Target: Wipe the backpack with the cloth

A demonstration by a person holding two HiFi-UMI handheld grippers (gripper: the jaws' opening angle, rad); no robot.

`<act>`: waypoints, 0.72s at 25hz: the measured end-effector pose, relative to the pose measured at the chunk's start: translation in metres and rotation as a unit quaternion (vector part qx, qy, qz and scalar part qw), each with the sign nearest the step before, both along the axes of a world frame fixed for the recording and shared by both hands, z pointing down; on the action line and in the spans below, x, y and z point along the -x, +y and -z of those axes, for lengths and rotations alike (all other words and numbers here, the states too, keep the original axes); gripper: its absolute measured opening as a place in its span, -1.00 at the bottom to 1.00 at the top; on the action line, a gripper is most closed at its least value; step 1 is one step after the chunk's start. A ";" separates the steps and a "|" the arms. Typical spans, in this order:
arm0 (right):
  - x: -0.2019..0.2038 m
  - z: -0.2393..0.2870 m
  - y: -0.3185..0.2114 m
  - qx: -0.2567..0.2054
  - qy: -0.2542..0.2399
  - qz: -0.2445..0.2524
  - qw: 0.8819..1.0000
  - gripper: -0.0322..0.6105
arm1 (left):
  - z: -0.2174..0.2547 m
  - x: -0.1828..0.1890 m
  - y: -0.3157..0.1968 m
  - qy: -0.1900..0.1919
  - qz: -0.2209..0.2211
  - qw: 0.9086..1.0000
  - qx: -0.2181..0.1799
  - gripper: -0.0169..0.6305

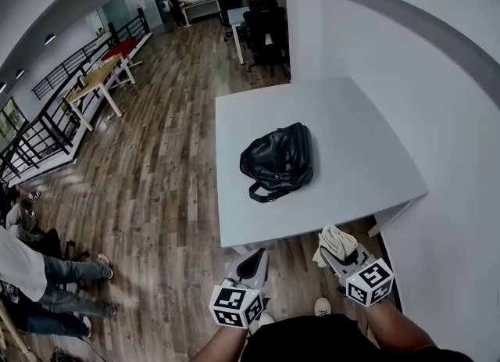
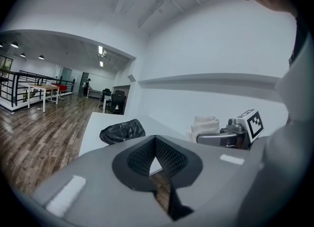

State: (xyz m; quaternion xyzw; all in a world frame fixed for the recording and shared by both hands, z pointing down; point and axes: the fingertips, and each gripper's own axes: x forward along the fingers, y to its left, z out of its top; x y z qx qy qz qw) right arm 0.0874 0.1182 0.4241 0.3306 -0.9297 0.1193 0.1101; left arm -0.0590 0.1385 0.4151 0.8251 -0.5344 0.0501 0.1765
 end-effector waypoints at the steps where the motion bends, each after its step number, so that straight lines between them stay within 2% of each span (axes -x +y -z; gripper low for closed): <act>1: 0.000 -0.001 -0.001 0.001 0.001 -0.001 1.000 -0.60 | 0.000 -0.001 0.000 0.000 -0.002 1.000 0.000 -0.93; 18: -0.008 0.004 -0.004 -0.004 0.002 -0.003 1.000 -0.60 | 0.003 -0.012 -0.004 -0.003 -0.015 1.000 -0.005 -0.93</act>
